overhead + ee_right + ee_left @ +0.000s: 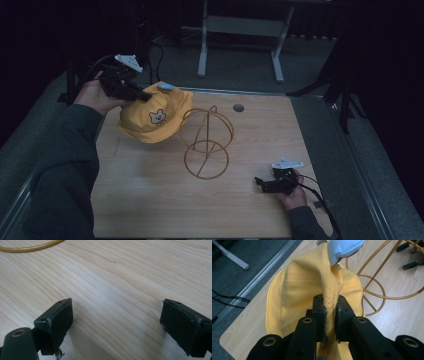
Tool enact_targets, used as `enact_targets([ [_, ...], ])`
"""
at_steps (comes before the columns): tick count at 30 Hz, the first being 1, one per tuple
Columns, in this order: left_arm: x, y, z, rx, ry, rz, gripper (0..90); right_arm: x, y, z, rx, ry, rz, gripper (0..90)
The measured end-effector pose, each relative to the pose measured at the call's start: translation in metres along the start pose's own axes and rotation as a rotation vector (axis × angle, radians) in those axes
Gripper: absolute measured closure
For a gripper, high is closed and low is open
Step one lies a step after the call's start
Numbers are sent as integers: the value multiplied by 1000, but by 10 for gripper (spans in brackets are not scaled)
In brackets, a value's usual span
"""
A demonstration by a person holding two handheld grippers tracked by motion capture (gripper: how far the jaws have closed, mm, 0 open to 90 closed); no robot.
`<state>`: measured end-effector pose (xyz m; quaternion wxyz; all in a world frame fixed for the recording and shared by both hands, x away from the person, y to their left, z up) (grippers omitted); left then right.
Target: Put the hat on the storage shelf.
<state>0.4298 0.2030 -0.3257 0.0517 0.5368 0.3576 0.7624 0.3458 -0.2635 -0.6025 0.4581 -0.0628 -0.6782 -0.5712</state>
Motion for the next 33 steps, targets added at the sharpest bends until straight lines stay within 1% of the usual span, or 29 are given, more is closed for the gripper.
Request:
enact_targets([
  [12, 18, 7, 4, -1, 33, -25, 807, 0, 0, 0, -2, 0, 1, 111],
  [27, 31, 12, 4, -6, 53, -45, 807, 0, 0, 0, 1, 0, 1, 111],
  [33, 35, 15, 5, -11, 61, -40, 808, 0, 0, 0, 1, 0, 2, 111],
])
Point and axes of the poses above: each handheld gripper's, and its own axes: x roughly backward along the jaws, y roughly out of its top, z roughly to its left, the point moved 4 cm from there along -x, roughly forward along the jaws, and after that the axes turned 6 degrees about -x, right-handed, at the moved point
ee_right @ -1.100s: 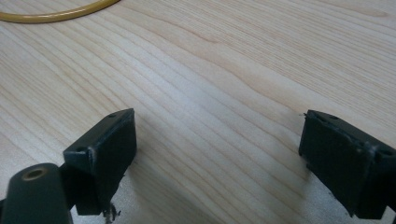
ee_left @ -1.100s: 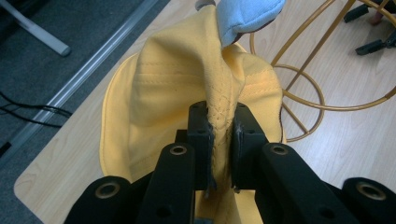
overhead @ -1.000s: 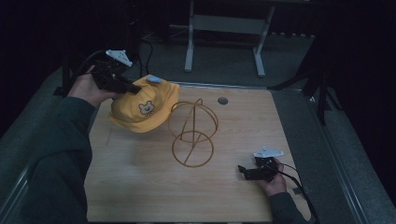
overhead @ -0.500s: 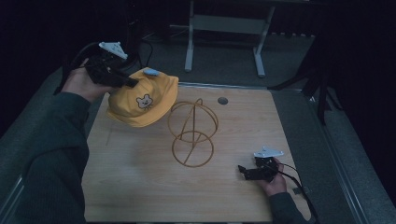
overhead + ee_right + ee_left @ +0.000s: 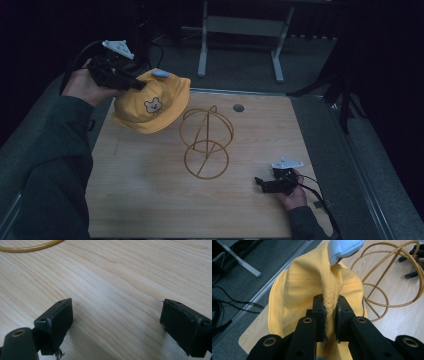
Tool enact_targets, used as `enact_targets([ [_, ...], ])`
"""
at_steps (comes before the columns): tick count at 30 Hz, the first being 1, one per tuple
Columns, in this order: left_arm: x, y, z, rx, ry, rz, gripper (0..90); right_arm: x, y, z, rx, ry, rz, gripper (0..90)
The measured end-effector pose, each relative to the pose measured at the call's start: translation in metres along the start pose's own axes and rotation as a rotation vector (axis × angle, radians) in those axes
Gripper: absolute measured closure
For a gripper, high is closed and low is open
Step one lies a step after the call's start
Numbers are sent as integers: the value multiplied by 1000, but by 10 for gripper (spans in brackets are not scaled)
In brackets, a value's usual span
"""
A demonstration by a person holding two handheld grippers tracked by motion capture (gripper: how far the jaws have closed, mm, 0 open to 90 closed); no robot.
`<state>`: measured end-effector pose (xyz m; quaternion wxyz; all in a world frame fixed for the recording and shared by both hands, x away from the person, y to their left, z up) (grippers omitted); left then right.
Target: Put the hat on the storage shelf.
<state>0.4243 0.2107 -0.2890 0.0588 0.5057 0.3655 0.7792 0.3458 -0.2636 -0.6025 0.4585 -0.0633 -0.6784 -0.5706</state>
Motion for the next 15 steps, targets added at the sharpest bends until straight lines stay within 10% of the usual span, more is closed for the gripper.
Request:
enact_targets([
  [15, 12, 11, 2, -14, 21, -11, 807, 0, 0, 0, 0, 1, -1, 111],
])
Point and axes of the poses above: each handheld gripper's, and its own axes: x roughly backward along the jaws, y roughly out of its top, z roughly to its left, the point moved 4 cm from there along -x, roughly forward along the jaws, and after that the axes turned 6 degrees about -x, right-handed, at the moved point
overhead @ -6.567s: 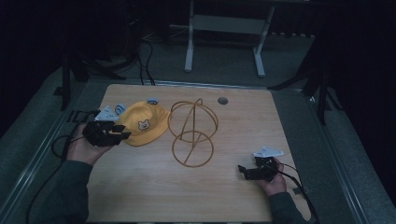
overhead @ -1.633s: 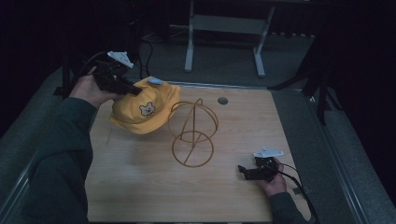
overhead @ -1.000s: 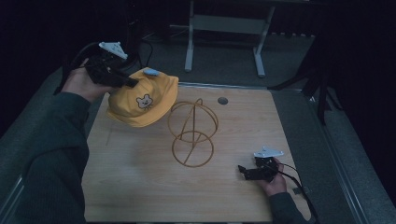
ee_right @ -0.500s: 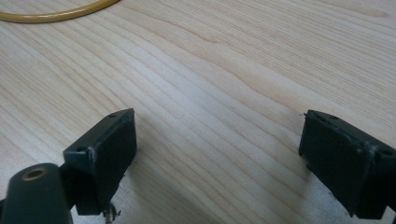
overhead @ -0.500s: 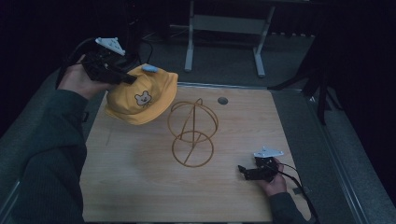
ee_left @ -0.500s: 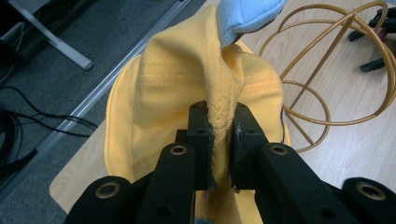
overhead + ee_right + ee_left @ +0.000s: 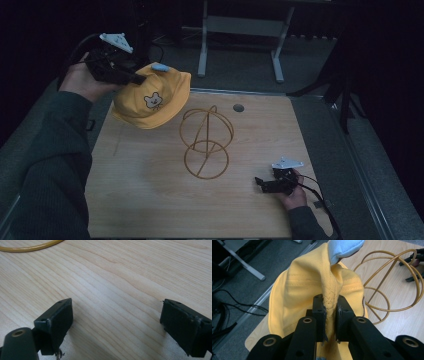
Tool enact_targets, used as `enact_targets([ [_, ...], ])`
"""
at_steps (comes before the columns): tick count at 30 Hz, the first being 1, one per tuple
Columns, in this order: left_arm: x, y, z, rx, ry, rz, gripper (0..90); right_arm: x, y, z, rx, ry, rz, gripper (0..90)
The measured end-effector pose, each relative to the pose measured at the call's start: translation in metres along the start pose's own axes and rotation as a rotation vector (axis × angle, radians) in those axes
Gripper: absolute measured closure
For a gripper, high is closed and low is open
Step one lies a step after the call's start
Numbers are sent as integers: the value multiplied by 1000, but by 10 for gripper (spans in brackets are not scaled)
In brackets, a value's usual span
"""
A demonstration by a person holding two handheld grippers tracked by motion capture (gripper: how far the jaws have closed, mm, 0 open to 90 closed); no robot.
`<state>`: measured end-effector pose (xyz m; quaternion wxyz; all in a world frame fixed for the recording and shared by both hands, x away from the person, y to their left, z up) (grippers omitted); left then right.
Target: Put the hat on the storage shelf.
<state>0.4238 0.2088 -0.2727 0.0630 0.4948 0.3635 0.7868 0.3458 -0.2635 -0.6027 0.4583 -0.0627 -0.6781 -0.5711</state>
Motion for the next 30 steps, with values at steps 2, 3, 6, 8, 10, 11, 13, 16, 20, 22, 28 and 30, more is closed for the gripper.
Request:
enact_targets([
  [2, 2, 2, 0, 1, 3, -5, 807, 0, 0, 0, 0, 0, 0, 111],
  [3, 3, 3, 0, -3, 4, -3, 807, 0, 0, 0, 0, 0, 0, 111],
  [6, 6, 5, 0, -4, 3, -10, 807, 0, 0, 0, 1, 0, -1, 111],
  [8, 7, 7, 0, -4, 3, -19, 807, 0, 0, 0, 2, 0, -1, 111],
  [10, 9, 8, 0, -8, 0, -27, 807, 0, 0, 0, 2, 0, -1, 112],
  [11, 9, 9, 0, -8, -3, -33, 807, 0, 0, 0, 1, 0, -1, 111],
  [13, 10, 10, -1, -7, -7, -43, 808, 0, 0, 0, 2, 0, -1, 111],
  [16, 11, 11, -1, -9, -15, -51, 808, 0, 0, 0, 2, 0, -1, 111],
  [20, 11, 13, -3, -12, -28, -66, 808, 0, 0, 0, 2, 0, -1, 111],
  [22, 11, 14, -4, -15, -39, -74, 808, 0, 0, 0, 2, 0, -1, 111],
  [28, 9, 18, -8, -25, -72, -103, 809, 0, 0, 0, 2, 0, -1, 111],
  [30, 9, 20, -10, -30, -85, -110, 809, 0, 0, 0, 2, 0, -1, 111],
])
Point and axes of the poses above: each handheld gripper's, and its own axes: x roughly backward along the jaws, y roughly out of its top, z roughly to its left, the point moved 4 cm from there along -x, roughly forward along the jaws, and after that the axes turned 6 degrees about -x, right-handed, at the moved point
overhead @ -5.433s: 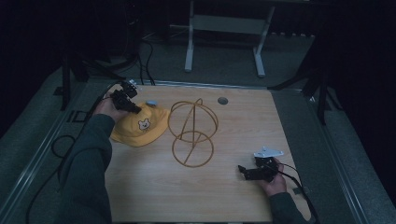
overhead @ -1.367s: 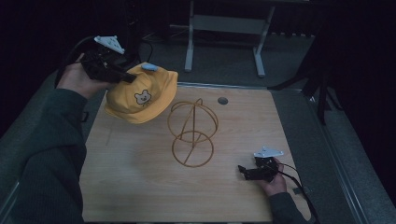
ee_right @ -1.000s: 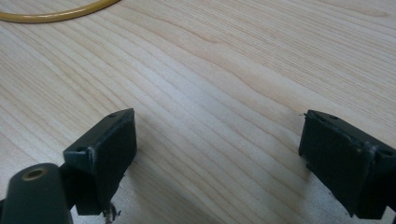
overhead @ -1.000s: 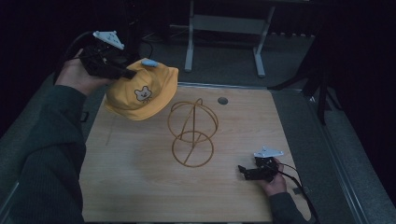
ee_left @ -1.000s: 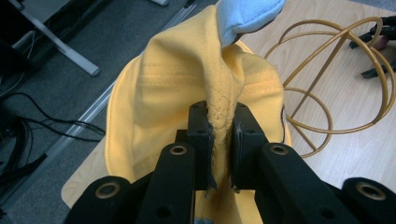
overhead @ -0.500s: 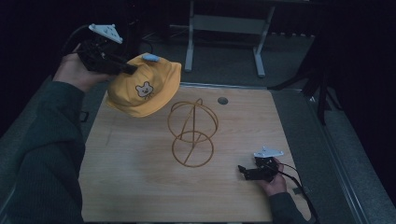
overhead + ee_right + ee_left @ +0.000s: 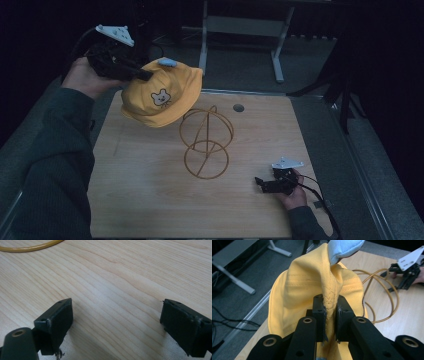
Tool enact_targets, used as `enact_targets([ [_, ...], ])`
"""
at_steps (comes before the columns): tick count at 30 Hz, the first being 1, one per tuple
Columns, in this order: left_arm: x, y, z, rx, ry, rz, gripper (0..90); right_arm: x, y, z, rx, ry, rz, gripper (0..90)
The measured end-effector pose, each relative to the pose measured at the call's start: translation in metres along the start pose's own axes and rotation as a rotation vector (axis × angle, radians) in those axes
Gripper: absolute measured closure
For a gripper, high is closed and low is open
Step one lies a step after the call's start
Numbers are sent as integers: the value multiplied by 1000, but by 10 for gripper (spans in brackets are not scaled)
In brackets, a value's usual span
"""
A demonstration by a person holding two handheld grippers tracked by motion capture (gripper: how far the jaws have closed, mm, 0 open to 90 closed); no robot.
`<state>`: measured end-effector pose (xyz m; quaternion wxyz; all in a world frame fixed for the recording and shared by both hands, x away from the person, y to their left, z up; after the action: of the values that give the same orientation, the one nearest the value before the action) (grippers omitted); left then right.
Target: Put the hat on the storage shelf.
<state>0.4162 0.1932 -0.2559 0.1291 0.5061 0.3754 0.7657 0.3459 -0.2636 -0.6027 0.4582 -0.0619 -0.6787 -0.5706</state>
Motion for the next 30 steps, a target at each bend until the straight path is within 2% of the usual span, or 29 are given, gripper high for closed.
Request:
enact_targets([
  [15, 0, 9, -10, -33, -61, -34, 809, 0, 0, 0, 2, 1, 0, 111],
  [30, -1, 17, -19, -69, -115, -42, 809, 0, 0, 0, 3, 0, -1, 111],
])
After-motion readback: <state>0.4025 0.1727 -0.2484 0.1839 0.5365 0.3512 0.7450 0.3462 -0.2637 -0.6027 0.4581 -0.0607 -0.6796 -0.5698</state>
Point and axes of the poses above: each handheld gripper's, and its own axes: x roughly backward along the jaws, y roughly out of its top, z roughly to its left, the point moved 4 cm from there along -x, roughly forward along the jaws, and after that the axes turned 6 degrees about -x, right-handed, at the moved point
